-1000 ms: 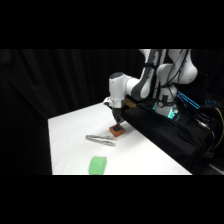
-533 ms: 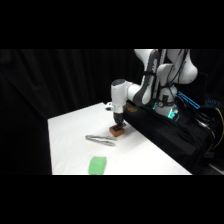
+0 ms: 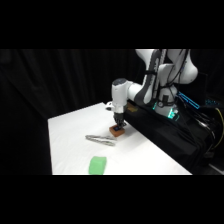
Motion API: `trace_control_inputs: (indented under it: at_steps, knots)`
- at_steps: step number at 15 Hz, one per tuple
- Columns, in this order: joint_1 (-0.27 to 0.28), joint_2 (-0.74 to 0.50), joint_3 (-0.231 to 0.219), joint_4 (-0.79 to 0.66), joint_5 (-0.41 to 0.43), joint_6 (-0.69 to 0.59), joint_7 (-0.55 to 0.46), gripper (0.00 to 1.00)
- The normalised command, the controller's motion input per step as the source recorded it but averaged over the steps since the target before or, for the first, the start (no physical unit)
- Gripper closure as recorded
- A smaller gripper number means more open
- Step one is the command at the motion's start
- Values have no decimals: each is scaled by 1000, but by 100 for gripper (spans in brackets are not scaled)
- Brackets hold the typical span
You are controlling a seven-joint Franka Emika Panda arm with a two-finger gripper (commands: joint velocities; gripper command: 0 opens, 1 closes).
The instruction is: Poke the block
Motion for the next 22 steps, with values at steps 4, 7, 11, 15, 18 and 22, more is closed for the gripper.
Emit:
trace_control_inputs:
  at_steps: [4,7,11,15,18,22]
  knots:
    - [77,-454,-55,-44,-238,-395,185,74]
    - [-40,-381,49,29,-142,-404,111,59]
    - [-84,-337,105,41,-84,-344,77,27]
    - [-97,-298,124,60,-21,-336,32,0]
    - [-97,-290,125,79,28,-342,10,0]
    - [-88,-291,128,94,76,-341,49,0]
